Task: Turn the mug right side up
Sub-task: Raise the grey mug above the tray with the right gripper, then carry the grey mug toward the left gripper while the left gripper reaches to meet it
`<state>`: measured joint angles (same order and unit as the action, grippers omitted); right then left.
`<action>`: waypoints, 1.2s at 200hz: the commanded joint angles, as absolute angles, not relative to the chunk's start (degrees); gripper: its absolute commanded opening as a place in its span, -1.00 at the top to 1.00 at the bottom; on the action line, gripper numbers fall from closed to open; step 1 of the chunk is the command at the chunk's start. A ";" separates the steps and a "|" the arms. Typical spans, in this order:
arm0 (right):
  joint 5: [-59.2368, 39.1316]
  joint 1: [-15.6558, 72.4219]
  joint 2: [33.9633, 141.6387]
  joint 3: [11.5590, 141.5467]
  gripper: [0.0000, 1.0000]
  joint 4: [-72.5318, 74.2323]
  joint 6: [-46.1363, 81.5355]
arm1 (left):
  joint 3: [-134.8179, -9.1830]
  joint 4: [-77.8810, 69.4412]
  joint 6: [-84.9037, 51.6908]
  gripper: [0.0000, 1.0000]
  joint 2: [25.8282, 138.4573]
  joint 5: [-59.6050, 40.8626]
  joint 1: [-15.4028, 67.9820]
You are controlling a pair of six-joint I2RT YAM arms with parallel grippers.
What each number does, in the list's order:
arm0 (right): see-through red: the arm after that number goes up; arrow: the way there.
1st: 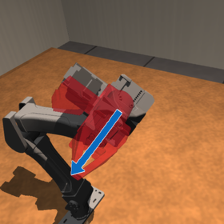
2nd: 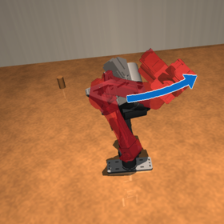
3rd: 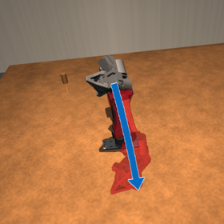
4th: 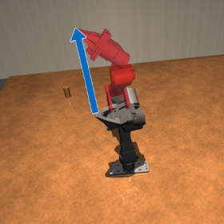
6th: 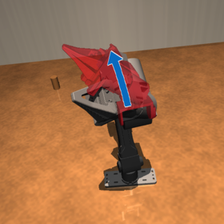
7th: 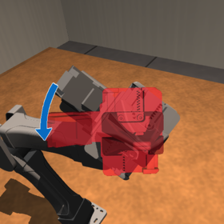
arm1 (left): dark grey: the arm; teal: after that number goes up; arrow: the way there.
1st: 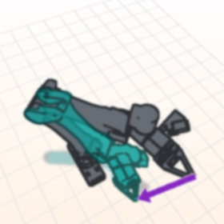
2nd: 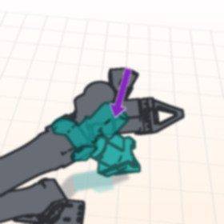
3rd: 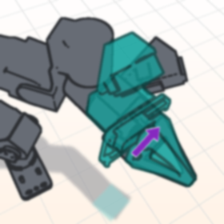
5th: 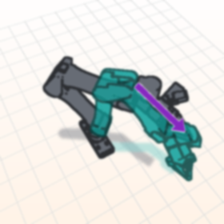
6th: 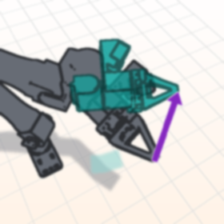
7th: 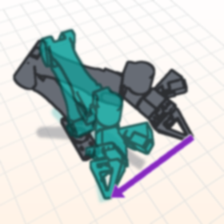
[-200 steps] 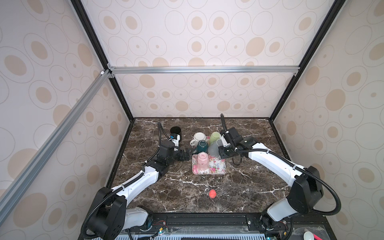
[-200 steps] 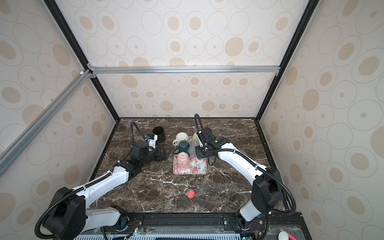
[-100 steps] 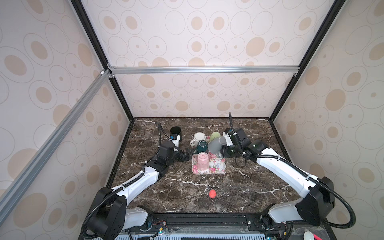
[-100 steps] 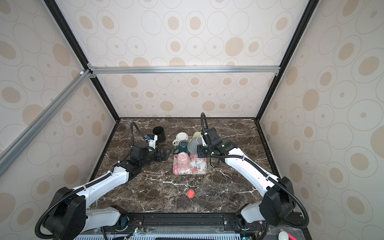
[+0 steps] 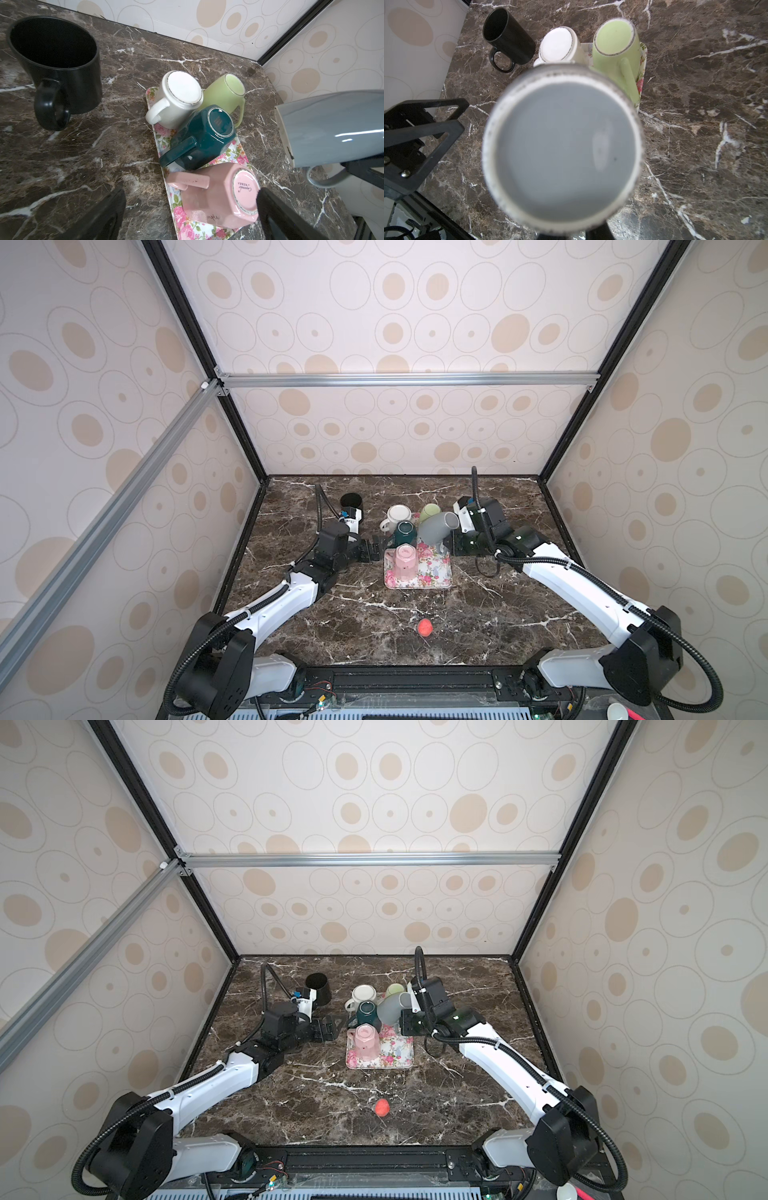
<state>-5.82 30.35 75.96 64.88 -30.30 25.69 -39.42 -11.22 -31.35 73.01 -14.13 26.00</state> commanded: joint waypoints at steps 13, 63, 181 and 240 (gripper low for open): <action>-8.69 29.20 73.78 64.53 1.00 -24.72 26.66 | -42.43 -13.42 -33.52 -0.96 74.22 -16.42 26.25; -11.40 26.97 73.89 64.69 1.00 -22.66 27.46 | -42.80 -15.77 -36.85 -0.96 75.03 -20.44 26.28; -14.19 25.66 75.02 65.98 1.00 -17.47 29.41 | -41.86 -23.16 -42.83 -0.96 76.54 -25.51 28.53; -15.91 25.58 74.93 65.58 1.00 -15.91 30.27 | -42.06 -27.76 -46.15 -0.96 78.82 -26.63 30.82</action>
